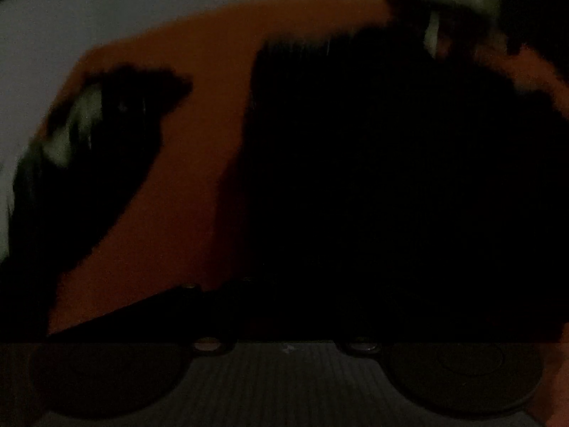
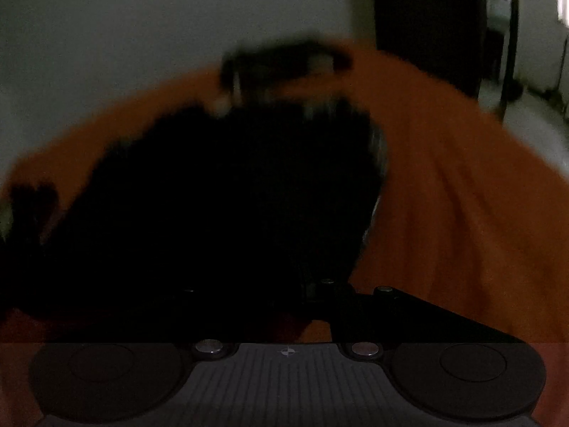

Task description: Fold clothes

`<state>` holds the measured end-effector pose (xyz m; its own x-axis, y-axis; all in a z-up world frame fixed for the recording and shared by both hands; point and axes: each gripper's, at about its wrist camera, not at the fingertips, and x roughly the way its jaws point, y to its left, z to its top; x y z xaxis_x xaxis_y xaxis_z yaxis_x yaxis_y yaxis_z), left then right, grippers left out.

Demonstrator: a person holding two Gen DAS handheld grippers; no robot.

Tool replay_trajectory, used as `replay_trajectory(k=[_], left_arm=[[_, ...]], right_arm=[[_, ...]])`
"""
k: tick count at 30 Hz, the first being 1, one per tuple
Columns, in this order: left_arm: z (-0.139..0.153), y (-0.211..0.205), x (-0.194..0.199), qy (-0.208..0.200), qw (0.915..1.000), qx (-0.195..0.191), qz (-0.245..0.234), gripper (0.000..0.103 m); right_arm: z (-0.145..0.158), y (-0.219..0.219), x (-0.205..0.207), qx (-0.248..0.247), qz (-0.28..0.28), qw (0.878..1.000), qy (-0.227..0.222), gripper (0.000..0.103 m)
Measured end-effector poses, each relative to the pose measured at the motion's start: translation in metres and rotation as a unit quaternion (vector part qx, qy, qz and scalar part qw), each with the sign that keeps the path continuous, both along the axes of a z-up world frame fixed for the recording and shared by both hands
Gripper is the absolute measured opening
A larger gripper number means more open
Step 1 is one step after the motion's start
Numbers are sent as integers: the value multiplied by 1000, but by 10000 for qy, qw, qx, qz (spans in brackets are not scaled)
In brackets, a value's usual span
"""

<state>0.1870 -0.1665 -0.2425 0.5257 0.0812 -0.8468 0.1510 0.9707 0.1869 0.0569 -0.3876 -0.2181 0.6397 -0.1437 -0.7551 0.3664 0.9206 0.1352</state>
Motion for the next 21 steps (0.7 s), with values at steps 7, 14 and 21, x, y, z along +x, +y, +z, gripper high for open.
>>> replay_trajectory(k=[7,14,21], left_arm=[[-10,-6,-41,-106,9989,398,-225,18],[-4,8,-36,-305,9954,612,-674,74],[22,32,-28,-549,9951,420,-708,86]], right_arm=[[-26,14,-25,306,-193,9992,154,10],[-46,-9,-14,650,-51,9969,450,50],[-50,-11,-28,503,600,9931,869,60]])
